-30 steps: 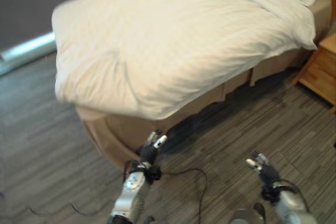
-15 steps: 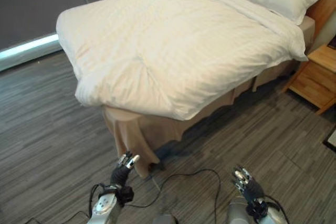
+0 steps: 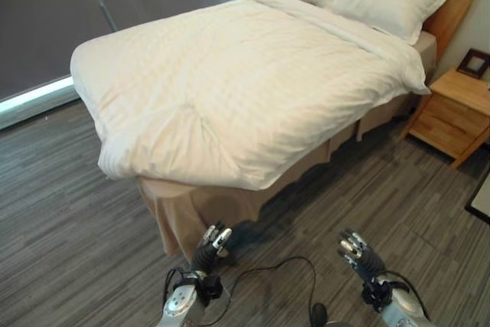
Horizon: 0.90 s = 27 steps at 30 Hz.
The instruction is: Making the bed.
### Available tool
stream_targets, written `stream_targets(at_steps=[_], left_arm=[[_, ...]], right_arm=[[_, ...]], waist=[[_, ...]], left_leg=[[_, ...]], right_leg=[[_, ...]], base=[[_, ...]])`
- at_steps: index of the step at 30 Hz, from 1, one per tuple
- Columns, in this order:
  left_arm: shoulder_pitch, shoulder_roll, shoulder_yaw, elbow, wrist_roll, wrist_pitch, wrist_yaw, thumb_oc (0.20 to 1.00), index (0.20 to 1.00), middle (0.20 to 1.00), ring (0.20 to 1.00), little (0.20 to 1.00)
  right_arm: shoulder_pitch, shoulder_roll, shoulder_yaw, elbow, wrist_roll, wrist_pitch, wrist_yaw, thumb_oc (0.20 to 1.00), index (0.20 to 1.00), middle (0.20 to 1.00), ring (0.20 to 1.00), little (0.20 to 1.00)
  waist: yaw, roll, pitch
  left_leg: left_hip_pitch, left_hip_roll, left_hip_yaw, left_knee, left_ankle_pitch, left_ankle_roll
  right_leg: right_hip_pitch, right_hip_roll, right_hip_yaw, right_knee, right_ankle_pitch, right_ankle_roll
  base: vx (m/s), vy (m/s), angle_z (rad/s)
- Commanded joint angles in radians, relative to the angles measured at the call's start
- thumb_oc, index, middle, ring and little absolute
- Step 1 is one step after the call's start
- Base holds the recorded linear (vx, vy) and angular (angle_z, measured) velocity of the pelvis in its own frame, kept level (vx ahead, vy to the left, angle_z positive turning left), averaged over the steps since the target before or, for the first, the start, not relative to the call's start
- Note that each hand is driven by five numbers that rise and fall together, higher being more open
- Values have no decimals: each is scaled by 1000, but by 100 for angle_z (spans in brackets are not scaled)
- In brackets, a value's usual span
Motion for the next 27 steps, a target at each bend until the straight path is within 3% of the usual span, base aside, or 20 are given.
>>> stream_targets(at_steps=[1,10,13,14,15,16,17,18,20,22,23,24,27], left_arm=[[-35,41,-4,-55,5,-29,-16,1000,1000,1000,1000,1000],[-50,39,0,-44,2,-31,-6,1000,1000,1000,1000,1000],[-74,37,2,-38,-7,-38,2,1000,1000,1000,1000,1000],[-104,34,-3,-37,-24,-48,11,1000,1000,1000,1000,1000],[-105,34,-3,-37,-24,-48,11,1000,1000,1000,1000,1000],[-135,23,-12,-19,-39,-58,26,1000,1000,1000,1000,1000],[-142,17,-15,-14,-45,-58,33,1000,1000,1000,1000,1000],[-144,9,-14,-12,-59,-60,44,1000,1000,1000,1000,1000],[-137,5,-16,-14,-68,-60,45,1000,1000,1000,1000,1000],[-136,6,-21,-3,-64,-59,45,1000,1000,1000,1000,1000],[-136,4,-24,6,-66,-59,48,1000,1000,1000,1000,1000],[-138,5,-13,8,-74,-63,50,1000,1000,1000,1000,1000],[-152,20,-13,10,-62,-61,42,1000,1000,1000,1000,1000]], right_arm=[[-37,-11,-9,-36,-21,-21,12,1000,1000,1000,1000,1000],[-59,-15,2,-27,-36,-29,12,1000,1000,1000,1000,1000],[-72,-18,2,-27,-31,-36,9,1000,1000,1000,1000,1000],[-81,-24,-3,-29,-8,-46,6,1000,1000,1000,1000,1000],[-82,-24,-4,-29,-8,-46,6,1000,1000,1000,1000,1000],[-94,-38,7,-10,-29,-47,3,1000,1000,1000,1000,1000],[-97,-42,8,-7,-36,-46,-9,1000,1000,1000,1000,1000],[-98,-41,2,-13,-15,-50,-22,1000,1000,1000,1000,1000],[-80,-30,-11,-27,17,-48,-17,1000,1000,1000,1000,1000],[-69,-42,-19,-30,-3,-55,-21,1000,1000,1000,1000,1000],[-67,-45,-22,-28,-13,-54,-25,1000,1000,1000,1000,1000],[-82,-46,-22,-27,-26,-52,-31,1000,1000,1000,1000,1000],[-81,-32,-39,-32,-32,-57,-33,1000,1000,1000,1000,1000]], waist=[[-1,-33,0],[12,-33,9],[13,-41,29],[19,-56,77],[16,-54,75],[32,-62,107],[32,-60,109],[28,-58,101],[33,-54,88],[37,-34,71],[41,-26,64],[47,-21,52],[38,-31,26]], left_leg=[[-40,-17,-55,-4,31,-17],[-43,-12,-55,2,37,-27],[-105,4,-52,119,31,-50],[-233,7,-68,351,82,-98],[-242,9,-72,361,78,-99],[-313,3,-121,483,133,-138],[-327,23,-126,464,144,-135],[-330,78,-107,394,155,-123],[-288,145,-91,274,152,-105],[-292,211,-63,127,216,-122],[-271,217,-61,90,229,-131],[-275,209,-90,147,200,-140],[-266,180,-14,192,143,-131]], right_leg=[[46,-22,-15,60,-53,-30],[53,-23,-41,57,-55,-30],[43,-34,-59,89,-71,-38],[33,-49,-72,123,-92,-60],[30,-47,-76,125,-93,-60],[33,-62,-81,145,-107,-72],[38,-67,-83,144,-111,-68],[47,-79,-90,139,-115,-60],[73,-95,-89,136,-138,-46],[102,-116,-104,142,-160,-21],[112,-129,-101,151,-164,-11],[134,-159,-83,154,-163,-2],[149,-223,-85,160,-112,28]], base=[[11,-66,1],[-12,-37,1],[-120,-51,10],[-173,-49,37],[-231,-52,38],[-43,18,62],[19,70,42],[160,121,43],[225,164,10],[294,244,-20],[389,379,32],[355,380,35],[301,389,-17]])
